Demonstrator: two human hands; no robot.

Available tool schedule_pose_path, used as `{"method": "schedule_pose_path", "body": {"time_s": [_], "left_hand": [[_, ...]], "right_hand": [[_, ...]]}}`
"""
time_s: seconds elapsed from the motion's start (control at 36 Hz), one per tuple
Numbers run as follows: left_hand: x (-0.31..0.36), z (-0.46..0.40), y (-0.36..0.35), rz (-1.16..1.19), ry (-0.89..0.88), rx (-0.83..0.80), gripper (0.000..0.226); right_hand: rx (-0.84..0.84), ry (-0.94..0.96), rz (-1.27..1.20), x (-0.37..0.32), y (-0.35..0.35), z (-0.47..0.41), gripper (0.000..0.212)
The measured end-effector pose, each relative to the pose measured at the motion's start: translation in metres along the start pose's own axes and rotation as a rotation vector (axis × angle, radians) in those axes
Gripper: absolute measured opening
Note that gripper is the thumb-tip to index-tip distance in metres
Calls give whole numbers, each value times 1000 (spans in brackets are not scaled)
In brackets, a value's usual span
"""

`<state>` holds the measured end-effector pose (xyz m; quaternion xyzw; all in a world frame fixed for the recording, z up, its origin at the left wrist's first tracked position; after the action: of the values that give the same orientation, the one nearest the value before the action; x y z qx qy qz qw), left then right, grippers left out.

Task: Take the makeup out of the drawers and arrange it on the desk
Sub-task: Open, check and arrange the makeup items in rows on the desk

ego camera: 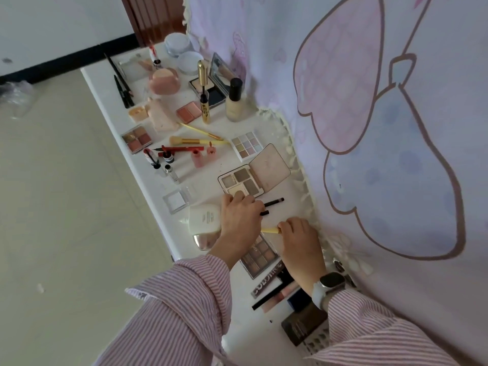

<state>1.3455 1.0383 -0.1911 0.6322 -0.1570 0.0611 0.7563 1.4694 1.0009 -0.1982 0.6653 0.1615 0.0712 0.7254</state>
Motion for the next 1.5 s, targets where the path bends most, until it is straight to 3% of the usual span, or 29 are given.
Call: {"method": "schedule_pose_path", "body": {"time_s": [0.11, 0.25, 0.36, 0.61, 0.69, 0.78, 0.89, 0.97, 1.11, 1.25, 1.36, 1.44, 1.5], "left_hand": [[-6, 5, 2, 58, 34, 66, 13], [-15, 29, 24, 180, 51, 317, 12], [-19, 62, 33, 234, 63, 408, 16], [-14, 119, 4, 183, 46, 288, 18], [-13, 129, -5, 176, 25, 190, 35], [-15, 136, -10, 183, 33, 156, 41], [-17, 144, -15, 171, 29, 168, 37], [-20, 152, -23, 136, 38, 182, 35], [-30, 168, -38, 112, 64, 208, 38], [-36, 171, -44, 152, 34, 177, 43], [-40, 170, -37, 352, 93, 177, 27], [-47, 169, -21, 695, 283, 205, 20], [-49, 166, -11, 1037, 447, 138, 17]], "right_hand": [[3, 23, -7, 1, 1, -1, 28], [61, 43, -32, 1, 10, 1, 27], [69, 98, -9, -3, 14, 1, 28], [-102, 96, 183, -9, 11, -33, 37], [-176, 110, 231, -11, 11, -38, 37], [-256, 125, 207, -13, 14, -37, 41], [-181, 123, 36, -32, 27, -18, 26], [-311, 87, 34, -48, 15, 7, 38], [-324, -42, -13, -55, -2, 26, 71], [-294, -86, -41, -62, 0, 22, 66], [-209, -38, -141, -64, 9, 23, 69], [-142, 48, -338, -65, 22, 31, 72], [-142, 138, -450, -71, 30, 38, 73]]}}
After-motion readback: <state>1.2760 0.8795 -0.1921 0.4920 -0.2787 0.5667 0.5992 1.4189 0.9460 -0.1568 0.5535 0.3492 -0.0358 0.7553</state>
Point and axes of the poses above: each hand's wrist, its own z-axis away from the middle knuckle, its own y-axis out of the back of the hand, x = y × z, the point moved 5 cm from there along -z, towards the middle knuckle, and after that the axes turned 8 degrees about -x, right-handed, at the moved point
